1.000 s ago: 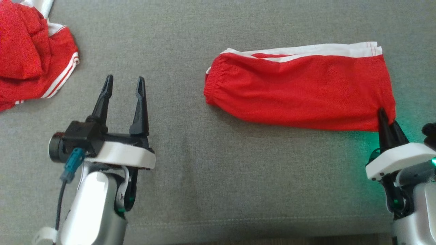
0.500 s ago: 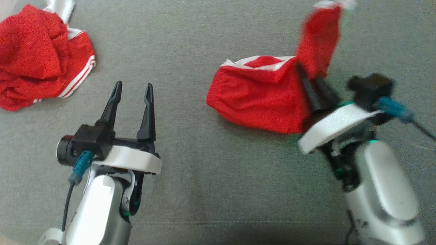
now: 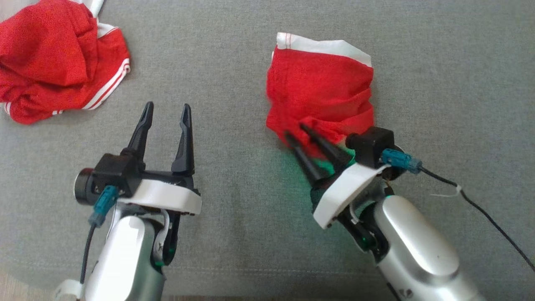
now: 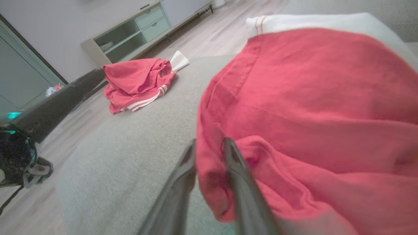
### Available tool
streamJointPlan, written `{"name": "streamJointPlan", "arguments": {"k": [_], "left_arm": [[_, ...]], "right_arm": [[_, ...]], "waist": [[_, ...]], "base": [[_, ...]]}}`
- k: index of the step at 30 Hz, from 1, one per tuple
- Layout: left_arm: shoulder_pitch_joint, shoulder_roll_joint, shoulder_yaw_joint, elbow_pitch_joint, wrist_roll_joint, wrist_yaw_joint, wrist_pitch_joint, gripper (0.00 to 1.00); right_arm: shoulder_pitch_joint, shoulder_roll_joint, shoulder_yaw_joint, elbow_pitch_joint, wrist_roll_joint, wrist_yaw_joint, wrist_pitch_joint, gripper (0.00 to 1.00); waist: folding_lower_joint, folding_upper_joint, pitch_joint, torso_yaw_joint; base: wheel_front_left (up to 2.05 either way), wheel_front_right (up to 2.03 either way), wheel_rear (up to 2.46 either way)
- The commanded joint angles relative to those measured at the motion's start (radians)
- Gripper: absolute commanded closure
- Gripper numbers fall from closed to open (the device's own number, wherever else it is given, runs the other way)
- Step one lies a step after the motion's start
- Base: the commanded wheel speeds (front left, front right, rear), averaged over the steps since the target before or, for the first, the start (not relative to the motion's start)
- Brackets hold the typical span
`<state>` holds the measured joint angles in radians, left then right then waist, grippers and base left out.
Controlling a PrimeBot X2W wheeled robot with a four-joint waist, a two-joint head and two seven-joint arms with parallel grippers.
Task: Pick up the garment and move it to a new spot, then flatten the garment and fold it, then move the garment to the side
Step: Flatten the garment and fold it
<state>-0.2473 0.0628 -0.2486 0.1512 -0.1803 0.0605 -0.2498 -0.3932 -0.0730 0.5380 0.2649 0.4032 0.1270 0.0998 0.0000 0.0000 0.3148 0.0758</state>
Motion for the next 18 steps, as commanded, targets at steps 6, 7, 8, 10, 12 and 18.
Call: {"name": "streamJointPlan", "arguments": {"k": [6, 7, 8, 10, 12, 18], "left_arm": [[-0.012, 0.01, 0.03, -0.026, -0.001, 0.004, -0.012, 0.0], [-0.011, 0.011, 0.032, -0.026, 0.0, 0.005, -0.012, 0.0], [-0.009, 0.011, 0.034, -0.026, 0.001, 0.006, -0.012, 0.0], [-0.005, 0.014, 0.038, -0.028, 0.003, 0.008, -0.012, 0.0], [0.0, 0.017, 0.041, -0.031, 0.006, 0.011, -0.012, 0.0], [0.024, 0.031, 0.052, -0.038, 0.01, 0.017, -0.012, 0.0]], "right_arm": [[-0.038, 0.015, 0.025, -0.114, 0.0, 0.004, -0.148, 0.0], [-0.031, 0.007, 0.01, -0.13, -0.003, 0.004, -0.166, 0.0], [-0.022, -0.001, -0.013, -0.144, -0.009, 0.004, -0.181, 0.0], [0.003, -0.017, -0.078, -0.168, -0.026, 0.004, -0.197, 0.0], [0.034, -0.032, -0.161, -0.193, -0.047, 0.004, -0.204, 0.0], [0.163, -0.059, -0.4, -0.251, -0.117, 0.004, -0.174, 0.0]], "waist": [[0.0, 0.0, -0.005, -0.009], [0.0, 0.0, -0.008, -0.011], [0.0, 0.0, -0.011, -0.014], [0.0, 0.0, -0.02, -0.021], [0.0, 0.0, -0.028, -0.028], [0.0, 0.0, -0.061, -0.053]], "base": [[0.0, 0.0, 0.0], [0.0, 0.0, 0.0], [0.0, 0.0, 0.0], [0.0, 0.0, 0.0], [0.0, 0.0, 0.0], [0.0, 0.0, 0.0]]}}
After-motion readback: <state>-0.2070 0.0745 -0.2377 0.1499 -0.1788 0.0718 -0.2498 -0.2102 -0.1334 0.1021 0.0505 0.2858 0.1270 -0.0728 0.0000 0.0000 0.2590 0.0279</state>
